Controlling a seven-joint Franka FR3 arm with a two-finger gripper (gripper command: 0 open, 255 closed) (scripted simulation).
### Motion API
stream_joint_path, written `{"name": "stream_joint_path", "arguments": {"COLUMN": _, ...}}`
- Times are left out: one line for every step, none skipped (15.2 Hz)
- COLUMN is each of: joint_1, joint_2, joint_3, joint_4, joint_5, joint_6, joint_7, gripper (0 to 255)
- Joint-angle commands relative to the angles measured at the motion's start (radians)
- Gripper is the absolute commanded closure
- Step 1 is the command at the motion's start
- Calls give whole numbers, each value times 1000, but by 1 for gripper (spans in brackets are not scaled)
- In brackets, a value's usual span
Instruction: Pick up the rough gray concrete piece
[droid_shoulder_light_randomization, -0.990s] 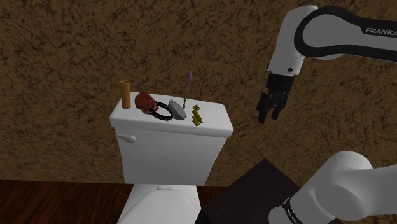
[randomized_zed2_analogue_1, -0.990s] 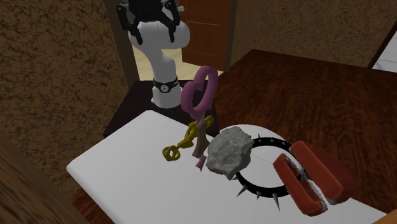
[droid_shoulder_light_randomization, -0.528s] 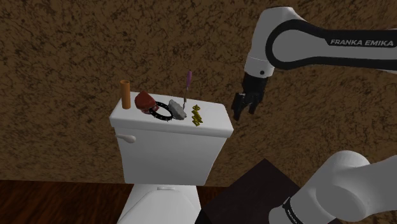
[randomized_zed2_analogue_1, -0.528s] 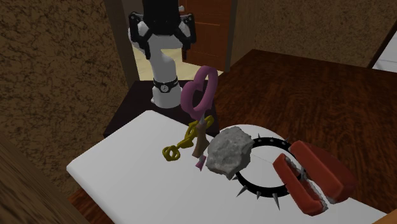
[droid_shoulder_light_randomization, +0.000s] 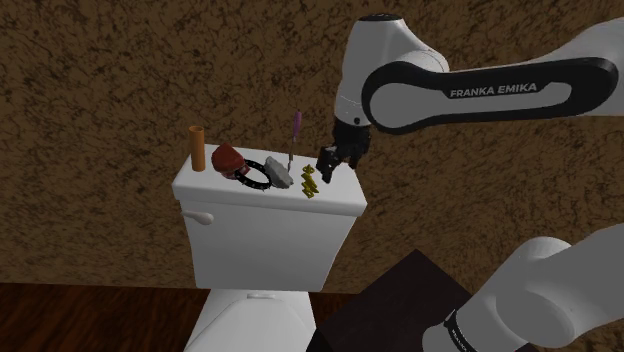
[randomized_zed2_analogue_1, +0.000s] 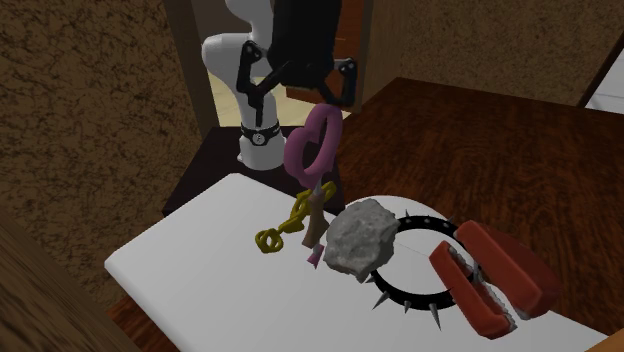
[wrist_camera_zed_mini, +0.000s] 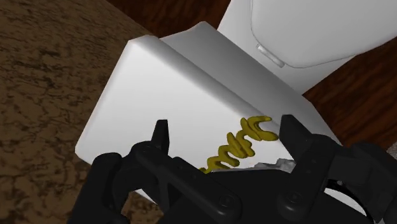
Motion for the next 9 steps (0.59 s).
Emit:
{"name": "stream_joint_path", "arguments": {"joint_1": -8, "joint_2": 62, "joint_3": 41, "joint_4": 45, "joint_5": -59, "joint_6": 42, "joint_7": 51, "gripper": 0}}
{"name": "stream_joint_path", "arguments": {"joint_1": -13, "joint_2": 95, "joint_3": 61, "joint_4": 67, "joint_5": -93, "joint_6": 60, "joint_7": 79, "gripper": 0}}
{"name": "stream_joint_path", "arguments": {"joint_1": -17, "joint_2": 128, "joint_3": 80, "joint_4": 90, "joint_5": -130, "joint_6": 77, "joint_7": 108, "gripper": 0}}
{"name": "stream_joint_path", "arguments": {"joint_1": -21, "joint_2": 163, "joint_3": 99, "joint_4": 116, "joint_5": -169, "joint_6": 90, "joint_7": 138, "gripper": 0}}
{"name": "stream_joint_path", "arguments": {"joint_1": -24, "joint_2": 198, "joint_3": 117, "joint_4": 142, "joint_5": -211, "joint_6": 101, "joint_7": 170, "gripper": 0}}
{"name": "stream_joint_path", "arguments": {"joint_1": -26, "joint_2": 234, "joint_3": 134, "joint_4": 170, "joint_5": -255, "joint_6": 109, "joint_7": 203, "gripper": 0}}
{"name": "stream_joint_path", "arguments": {"joint_1": -26, "joint_2": 271, "joint_3": 149, "joint_4": 200, "joint_5": -301, "joint_6": 114, "joint_7": 236, "gripper": 0}}
{"name": "stream_joint_path", "arguments": {"joint_1": -26, "joint_2": 308, "joint_3": 164, "joint_4": 231, "joint_5": -349, "joint_6": 116, "joint_7": 269, "gripper": 0}}
{"name": "stream_joint_path", "arguments": {"joint_1": -22, "joint_2": 347, "joint_3": 176, "joint_4": 263, "joint_5": -399, "joint_6": 114, "joint_7": 302, "gripper": 0}}
